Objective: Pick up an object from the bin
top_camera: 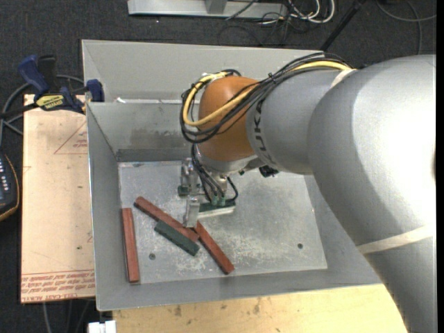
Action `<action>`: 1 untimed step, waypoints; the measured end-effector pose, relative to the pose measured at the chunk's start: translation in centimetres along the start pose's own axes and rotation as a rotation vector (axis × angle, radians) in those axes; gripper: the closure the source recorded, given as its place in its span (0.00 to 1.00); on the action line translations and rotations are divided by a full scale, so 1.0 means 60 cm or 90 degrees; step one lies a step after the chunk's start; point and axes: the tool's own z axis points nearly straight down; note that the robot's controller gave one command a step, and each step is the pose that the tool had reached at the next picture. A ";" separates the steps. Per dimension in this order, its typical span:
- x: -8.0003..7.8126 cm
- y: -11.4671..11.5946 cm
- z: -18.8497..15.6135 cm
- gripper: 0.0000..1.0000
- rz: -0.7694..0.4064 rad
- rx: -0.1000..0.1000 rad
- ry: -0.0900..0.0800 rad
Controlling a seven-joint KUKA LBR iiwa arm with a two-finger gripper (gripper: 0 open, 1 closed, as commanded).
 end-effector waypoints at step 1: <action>-0.041 -0.126 -0.003 0.00 -0.040 0.002 -0.005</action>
Offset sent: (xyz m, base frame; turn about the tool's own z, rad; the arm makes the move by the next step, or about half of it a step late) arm 0.0152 -0.0722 0.0006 -0.0696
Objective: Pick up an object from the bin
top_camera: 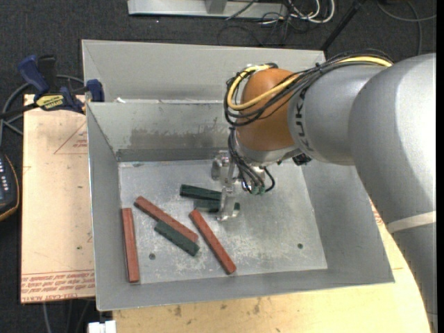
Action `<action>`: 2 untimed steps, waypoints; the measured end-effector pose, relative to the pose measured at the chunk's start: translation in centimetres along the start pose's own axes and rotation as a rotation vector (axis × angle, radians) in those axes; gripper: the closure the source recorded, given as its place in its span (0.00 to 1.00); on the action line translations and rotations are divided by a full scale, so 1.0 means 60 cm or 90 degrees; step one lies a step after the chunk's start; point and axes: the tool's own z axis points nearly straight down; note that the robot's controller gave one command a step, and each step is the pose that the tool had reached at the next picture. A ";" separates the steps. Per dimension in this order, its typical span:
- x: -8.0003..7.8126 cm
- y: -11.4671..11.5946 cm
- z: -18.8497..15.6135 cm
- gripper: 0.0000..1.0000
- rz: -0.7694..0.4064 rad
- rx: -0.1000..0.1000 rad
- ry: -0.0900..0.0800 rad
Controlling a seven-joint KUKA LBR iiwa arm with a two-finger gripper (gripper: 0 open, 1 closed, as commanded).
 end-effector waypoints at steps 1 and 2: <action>0.002 0.008 0.000 1.00 -0.003 -0.002 0.002; -0.019 0.044 -0.254 1.00 -0.090 -0.002 -0.005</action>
Offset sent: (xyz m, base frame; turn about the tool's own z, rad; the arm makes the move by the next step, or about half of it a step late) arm 0.0000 0.0000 0.0000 0.0000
